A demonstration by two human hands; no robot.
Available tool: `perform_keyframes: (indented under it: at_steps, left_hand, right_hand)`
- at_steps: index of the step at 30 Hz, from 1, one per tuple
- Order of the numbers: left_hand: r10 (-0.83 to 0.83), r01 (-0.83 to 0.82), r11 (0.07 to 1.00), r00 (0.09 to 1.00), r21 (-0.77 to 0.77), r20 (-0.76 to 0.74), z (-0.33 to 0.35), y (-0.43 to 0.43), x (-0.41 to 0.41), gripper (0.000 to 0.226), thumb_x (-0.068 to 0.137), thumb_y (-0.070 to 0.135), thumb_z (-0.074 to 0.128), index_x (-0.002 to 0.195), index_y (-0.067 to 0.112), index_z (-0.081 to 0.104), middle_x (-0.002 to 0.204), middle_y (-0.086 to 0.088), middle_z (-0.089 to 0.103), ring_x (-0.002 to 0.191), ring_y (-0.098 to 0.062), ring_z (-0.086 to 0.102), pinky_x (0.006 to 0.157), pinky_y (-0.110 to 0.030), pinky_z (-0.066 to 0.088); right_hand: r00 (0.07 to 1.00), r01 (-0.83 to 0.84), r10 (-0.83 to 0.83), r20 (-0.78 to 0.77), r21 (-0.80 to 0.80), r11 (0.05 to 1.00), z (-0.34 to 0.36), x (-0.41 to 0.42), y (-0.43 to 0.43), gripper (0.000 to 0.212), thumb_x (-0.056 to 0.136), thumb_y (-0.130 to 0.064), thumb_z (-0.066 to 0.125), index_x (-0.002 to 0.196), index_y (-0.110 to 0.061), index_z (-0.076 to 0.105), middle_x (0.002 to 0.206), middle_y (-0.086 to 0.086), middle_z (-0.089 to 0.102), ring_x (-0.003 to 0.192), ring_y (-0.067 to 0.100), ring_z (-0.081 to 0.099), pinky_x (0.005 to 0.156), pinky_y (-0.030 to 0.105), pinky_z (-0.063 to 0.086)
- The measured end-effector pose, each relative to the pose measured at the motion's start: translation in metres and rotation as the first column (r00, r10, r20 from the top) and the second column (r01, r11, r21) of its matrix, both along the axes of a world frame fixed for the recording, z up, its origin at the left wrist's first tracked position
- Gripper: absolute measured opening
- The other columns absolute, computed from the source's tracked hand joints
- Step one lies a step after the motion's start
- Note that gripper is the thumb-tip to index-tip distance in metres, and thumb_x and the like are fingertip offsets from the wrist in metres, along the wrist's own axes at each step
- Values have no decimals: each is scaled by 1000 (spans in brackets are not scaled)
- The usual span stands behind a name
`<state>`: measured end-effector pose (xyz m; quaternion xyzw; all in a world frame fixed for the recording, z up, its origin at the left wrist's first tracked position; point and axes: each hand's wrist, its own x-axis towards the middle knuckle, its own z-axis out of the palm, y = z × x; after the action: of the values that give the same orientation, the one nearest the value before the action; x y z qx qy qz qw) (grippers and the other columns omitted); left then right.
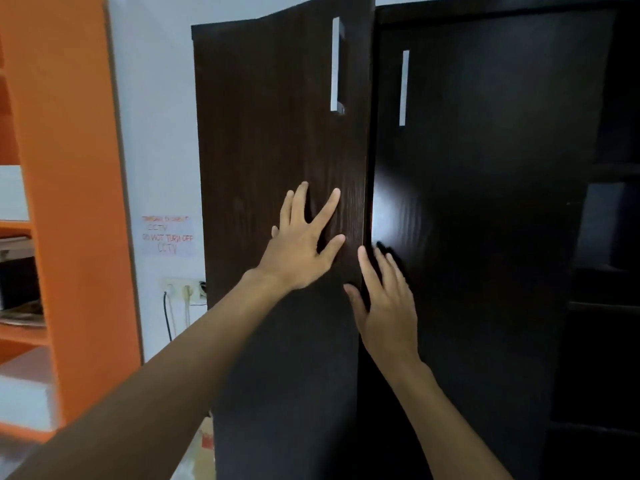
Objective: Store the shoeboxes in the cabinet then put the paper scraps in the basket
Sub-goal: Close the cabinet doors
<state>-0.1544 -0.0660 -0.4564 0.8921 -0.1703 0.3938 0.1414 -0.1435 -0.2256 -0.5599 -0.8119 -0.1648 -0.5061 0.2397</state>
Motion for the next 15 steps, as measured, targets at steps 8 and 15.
perform_keyframes:
  at_steps: [8,15]
  left_hand:
    - [195,-182,967,979,180,-55,-19,11,64,71,97,51,41,152,44,-3,161,-3,-22,148,-33,-16,110,-73,16]
    - [163,-155,972,986,178,-32,-28,12,76,84,92,54,49,151,44,-11,159,-6,-26,146,-38,-20,106,-75,11]
  right_hand:
    - [933,131,-193,-303,-213,968,13,41,-9,76,98,-47,50,157,-33,5,162,8,-21,147,29,-24,119,60,3]
    - [947,127,-194,-255,-254,959,8,43,-22,72,97,-43,52,156,-33,12,164,4,-12,149,25,-18,120,55,5]
